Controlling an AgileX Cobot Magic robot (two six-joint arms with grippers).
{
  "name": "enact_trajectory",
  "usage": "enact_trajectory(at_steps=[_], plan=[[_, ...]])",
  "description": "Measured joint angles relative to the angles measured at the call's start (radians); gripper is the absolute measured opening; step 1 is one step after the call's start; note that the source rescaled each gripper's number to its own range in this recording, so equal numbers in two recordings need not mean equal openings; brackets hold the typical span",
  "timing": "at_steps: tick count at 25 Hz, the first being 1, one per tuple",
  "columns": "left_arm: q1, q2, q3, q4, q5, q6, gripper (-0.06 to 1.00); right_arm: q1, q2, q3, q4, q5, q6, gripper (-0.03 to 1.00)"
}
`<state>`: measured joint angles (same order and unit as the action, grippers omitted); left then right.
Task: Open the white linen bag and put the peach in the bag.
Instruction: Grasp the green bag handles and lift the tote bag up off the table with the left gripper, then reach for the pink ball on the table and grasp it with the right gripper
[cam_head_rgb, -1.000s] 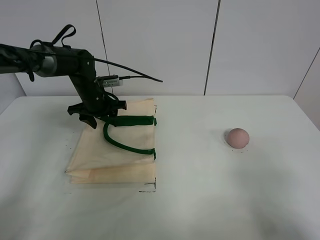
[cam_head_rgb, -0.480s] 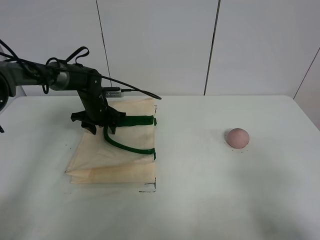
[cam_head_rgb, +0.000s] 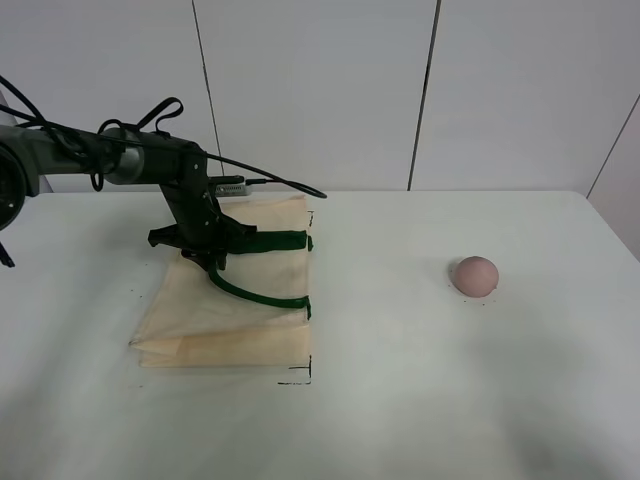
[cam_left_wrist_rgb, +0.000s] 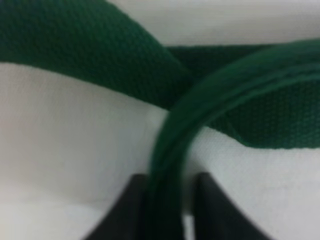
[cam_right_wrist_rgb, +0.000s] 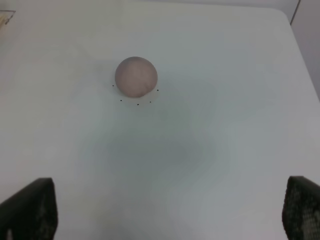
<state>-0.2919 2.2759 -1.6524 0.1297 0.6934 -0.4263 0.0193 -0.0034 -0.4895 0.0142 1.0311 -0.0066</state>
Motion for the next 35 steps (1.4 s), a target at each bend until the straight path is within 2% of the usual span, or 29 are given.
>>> enact_trajectory(at_steps=[1,2,5,9,16,21,25,35], plan=[[0.000,0.000,0.000,0.000,0.000,0.000,0.02,0.000,0.000,0.000,0.000,0.000,0.000,1.00],[0.000,0.000,-0.001,0.001,0.001,0.000,0.00,0.000,0.000,0.000,0.000,0.000,0.000,1.00],[0.000,-0.002,-0.014,0.003,0.030,0.000,0.00,0.000,0.000,0.000,0.000,0.000,0.000,1.00],[0.000,-0.050,-0.077,0.009,0.136,0.014,0.00,0.000,0.000,0.000,0.000,0.000,0.000,1.00],[-0.011,-0.223,-0.300,0.010,0.339,0.164,0.00,0.000,0.000,0.000,0.000,0.000,0.000,1.00],[-0.032,-0.266,-0.475,0.003,0.488,0.268,0.00,0.000,0.000,0.000,0.000,0.000,0.000,1.00],[-0.047,-0.285,-0.555,-0.040,0.488,0.315,0.00,0.000,0.000,0.000,0.000,0.000,0.000,1.00],[-0.071,-0.358,-0.558,-0.065,0.489,0.339,0.00,0.000,0.000,0.000,0.000,0.000,0.000,1.00]])
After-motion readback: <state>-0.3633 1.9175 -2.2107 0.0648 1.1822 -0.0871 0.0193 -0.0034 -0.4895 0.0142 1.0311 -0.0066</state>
